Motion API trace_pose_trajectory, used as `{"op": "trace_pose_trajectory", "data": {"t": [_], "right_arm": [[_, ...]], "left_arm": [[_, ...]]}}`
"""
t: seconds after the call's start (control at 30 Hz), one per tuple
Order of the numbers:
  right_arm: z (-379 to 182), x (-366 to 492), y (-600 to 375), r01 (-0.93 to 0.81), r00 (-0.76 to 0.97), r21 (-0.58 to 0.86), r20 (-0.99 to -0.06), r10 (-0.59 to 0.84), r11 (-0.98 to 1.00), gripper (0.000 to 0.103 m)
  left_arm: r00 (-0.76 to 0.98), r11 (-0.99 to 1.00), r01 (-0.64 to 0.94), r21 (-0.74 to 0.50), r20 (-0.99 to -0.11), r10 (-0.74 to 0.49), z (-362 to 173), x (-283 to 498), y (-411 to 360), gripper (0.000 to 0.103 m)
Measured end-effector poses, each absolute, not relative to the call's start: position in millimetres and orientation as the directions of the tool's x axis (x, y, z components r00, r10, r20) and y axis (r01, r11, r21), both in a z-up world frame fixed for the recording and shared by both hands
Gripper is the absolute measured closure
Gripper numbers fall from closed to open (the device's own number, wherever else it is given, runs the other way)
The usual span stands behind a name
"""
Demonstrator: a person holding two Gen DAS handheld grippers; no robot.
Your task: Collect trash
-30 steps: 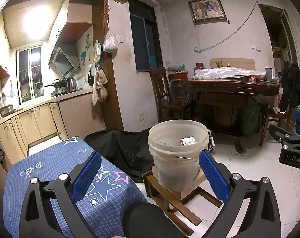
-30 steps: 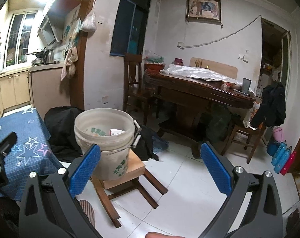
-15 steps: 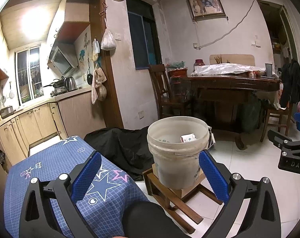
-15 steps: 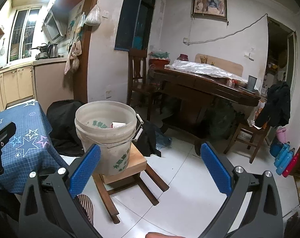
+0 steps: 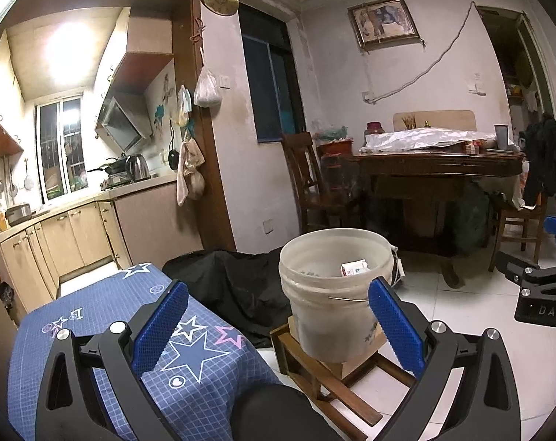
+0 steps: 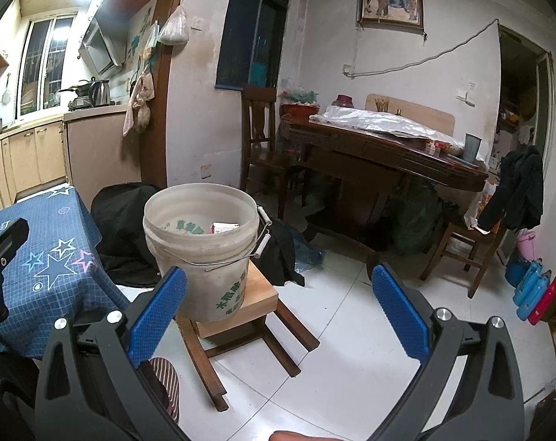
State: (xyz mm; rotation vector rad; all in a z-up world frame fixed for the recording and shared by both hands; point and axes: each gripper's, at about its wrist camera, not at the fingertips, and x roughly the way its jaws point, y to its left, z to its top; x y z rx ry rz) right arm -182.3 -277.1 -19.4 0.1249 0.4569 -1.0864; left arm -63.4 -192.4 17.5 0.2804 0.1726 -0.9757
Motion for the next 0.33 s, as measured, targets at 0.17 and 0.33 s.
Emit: {"op": "trace_pose_trajectory", "data": {"t": [0.17,0.33], "right_arm": [[-20.3,-180.9,-277.0,0.875,0.382,-0.121,-0.421,-0.823,0.468,0.005],[-22.1,-177.5,-275.4,0.873,0.381,-0.125,-0.426,-0.820,0.471,0.005]], "left_arm": [[0.547,0.526,0.836,0.154,-0.306,-0.779,16.9,-58.9,-195.6,0.005],[0.540,0.515,0.841,0.163,-0.312,-0.782,17.1,-59.3,-197.1,0.005]]}}
